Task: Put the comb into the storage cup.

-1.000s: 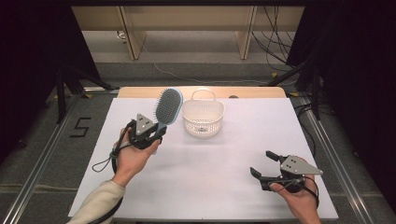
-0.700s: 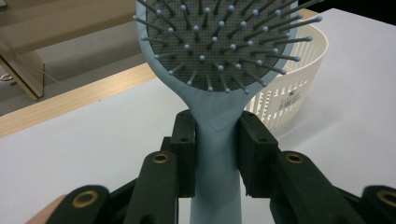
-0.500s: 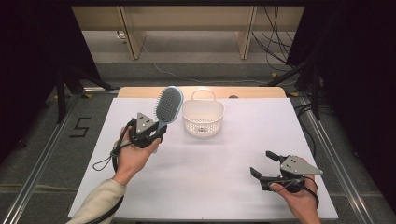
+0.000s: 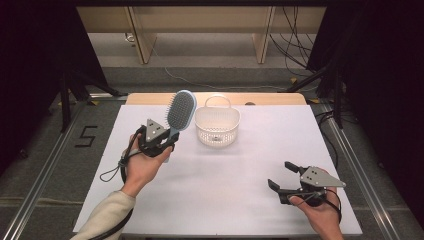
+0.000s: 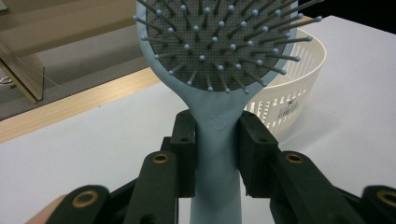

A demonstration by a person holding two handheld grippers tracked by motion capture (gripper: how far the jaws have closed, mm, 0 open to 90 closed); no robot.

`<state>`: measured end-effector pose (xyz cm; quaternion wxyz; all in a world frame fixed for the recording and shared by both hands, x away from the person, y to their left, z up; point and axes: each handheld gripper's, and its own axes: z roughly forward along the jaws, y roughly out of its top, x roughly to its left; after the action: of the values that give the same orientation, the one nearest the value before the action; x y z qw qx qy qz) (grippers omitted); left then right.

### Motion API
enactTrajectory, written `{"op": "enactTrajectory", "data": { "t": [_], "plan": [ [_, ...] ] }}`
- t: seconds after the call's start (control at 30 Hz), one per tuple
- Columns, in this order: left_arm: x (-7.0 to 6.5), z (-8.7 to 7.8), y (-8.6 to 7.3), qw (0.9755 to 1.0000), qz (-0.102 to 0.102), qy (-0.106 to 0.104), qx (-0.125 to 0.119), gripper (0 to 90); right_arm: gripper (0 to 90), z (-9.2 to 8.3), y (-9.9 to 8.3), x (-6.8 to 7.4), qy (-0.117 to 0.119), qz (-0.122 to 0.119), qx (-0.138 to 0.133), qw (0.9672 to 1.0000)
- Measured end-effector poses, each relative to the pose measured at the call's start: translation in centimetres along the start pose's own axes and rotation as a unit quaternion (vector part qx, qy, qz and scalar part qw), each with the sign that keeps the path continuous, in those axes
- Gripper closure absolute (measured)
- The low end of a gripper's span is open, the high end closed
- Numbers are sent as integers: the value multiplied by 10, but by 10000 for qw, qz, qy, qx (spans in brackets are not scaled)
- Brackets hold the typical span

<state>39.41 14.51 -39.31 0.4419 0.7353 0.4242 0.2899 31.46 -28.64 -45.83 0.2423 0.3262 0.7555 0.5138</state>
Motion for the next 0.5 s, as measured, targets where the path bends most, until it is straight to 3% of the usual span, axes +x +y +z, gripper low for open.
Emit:
{"op": "enactTrajectory", "data": {
  "t": [0.5],
  "plan": [
    [-2,2,3,10000,-1,-29,-15,701,161,0,0,0,0,7,-3,10000]
  ]
}}
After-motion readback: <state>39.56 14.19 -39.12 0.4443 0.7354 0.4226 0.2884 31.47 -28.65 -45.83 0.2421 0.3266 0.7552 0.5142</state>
